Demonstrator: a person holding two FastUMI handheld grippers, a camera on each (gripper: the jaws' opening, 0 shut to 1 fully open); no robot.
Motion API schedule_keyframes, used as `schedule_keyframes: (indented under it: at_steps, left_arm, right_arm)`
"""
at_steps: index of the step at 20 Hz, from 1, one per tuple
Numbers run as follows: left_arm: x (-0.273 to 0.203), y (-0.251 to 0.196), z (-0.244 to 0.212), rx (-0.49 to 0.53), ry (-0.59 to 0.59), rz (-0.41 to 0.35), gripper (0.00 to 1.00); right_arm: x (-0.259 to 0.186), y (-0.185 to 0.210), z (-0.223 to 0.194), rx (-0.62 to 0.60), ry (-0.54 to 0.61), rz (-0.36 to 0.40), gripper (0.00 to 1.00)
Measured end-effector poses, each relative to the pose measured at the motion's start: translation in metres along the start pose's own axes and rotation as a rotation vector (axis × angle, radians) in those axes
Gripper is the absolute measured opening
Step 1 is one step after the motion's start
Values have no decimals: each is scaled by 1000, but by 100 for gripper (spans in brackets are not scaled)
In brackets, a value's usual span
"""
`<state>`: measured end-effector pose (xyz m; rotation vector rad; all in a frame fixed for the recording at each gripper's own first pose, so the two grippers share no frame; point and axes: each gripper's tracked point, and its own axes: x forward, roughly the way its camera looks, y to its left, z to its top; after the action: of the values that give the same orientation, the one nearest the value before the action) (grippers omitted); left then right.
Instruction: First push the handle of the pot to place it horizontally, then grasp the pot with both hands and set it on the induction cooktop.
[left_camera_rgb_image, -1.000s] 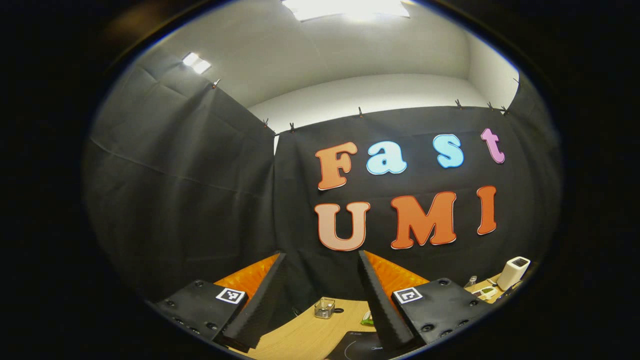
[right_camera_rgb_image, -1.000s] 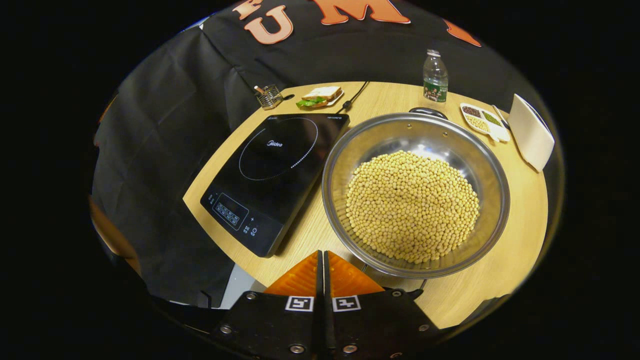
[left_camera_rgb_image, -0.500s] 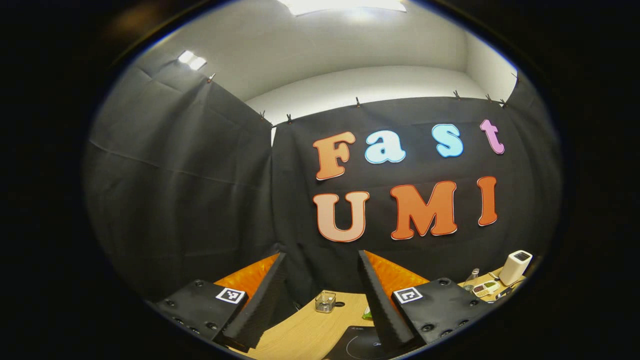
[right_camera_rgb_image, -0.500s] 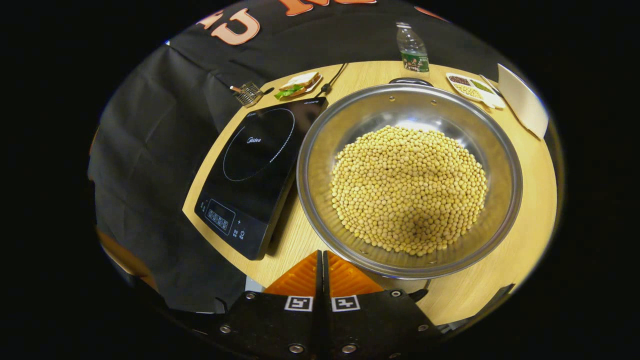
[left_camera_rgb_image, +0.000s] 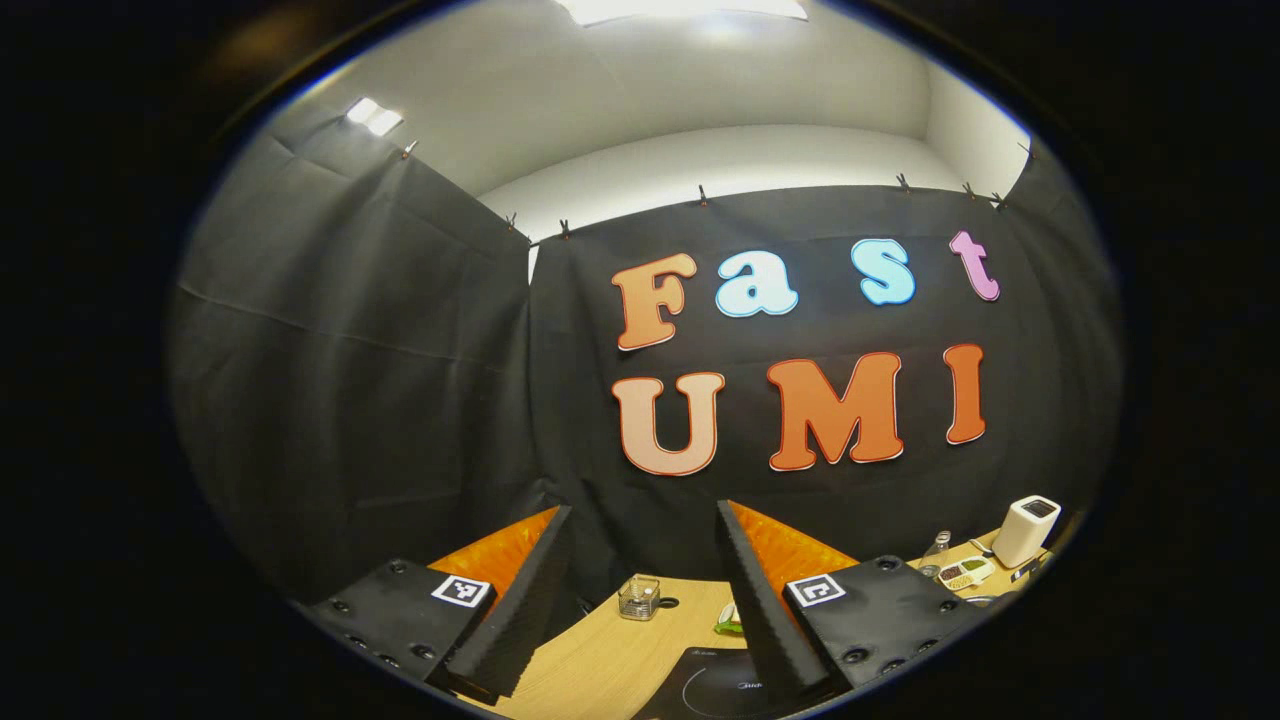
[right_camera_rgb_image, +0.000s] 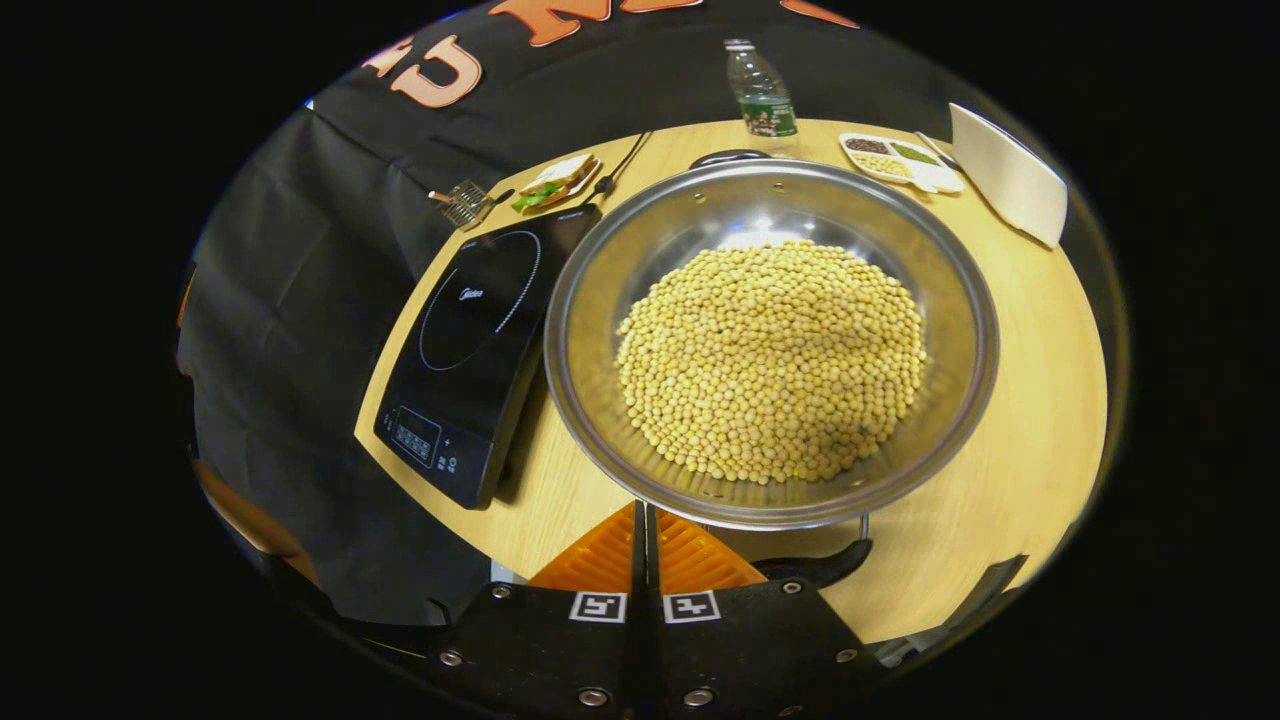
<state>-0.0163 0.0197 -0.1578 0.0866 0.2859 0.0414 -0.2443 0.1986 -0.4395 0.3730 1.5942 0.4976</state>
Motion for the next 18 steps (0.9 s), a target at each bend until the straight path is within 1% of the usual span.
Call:
schedule_keyframes:
  at_steps: [3,4,6,8,9,10,12,18]
  left_arm:
    - [5,-9,2,0,-5,-11,91]
    - [4,-10,4,0,-8,-14,93]
    - [1,-12,3,2,-10,-18,93]
    - [1,-12,5,1,-12,-18,91]
    - [0,-12,4,-1,-13,-18,92]
    - [1,-12,3,-2,-11,-17,91]
    - [0,-12,2,-2,-10,-14,94]
    - [2,-15,-2,0,5,-14,92]
  right_arm:
    - [-5,-21,2,25,-14,-34,0]
    - [-7,-27,3,30,-18,-44,0]
    - [-10,-39,5,37,-24,-64,0]
    - [-11,-47,6,43,-26,-75,0]
    - [-12,-51,7,47,-27,-79,0]
    - [-13,-55,7,47,-28,-84,0]
    - [-16,-64,9,51,-31,-99,0]
    - [-21,-94,18,66,-37,-150,0]
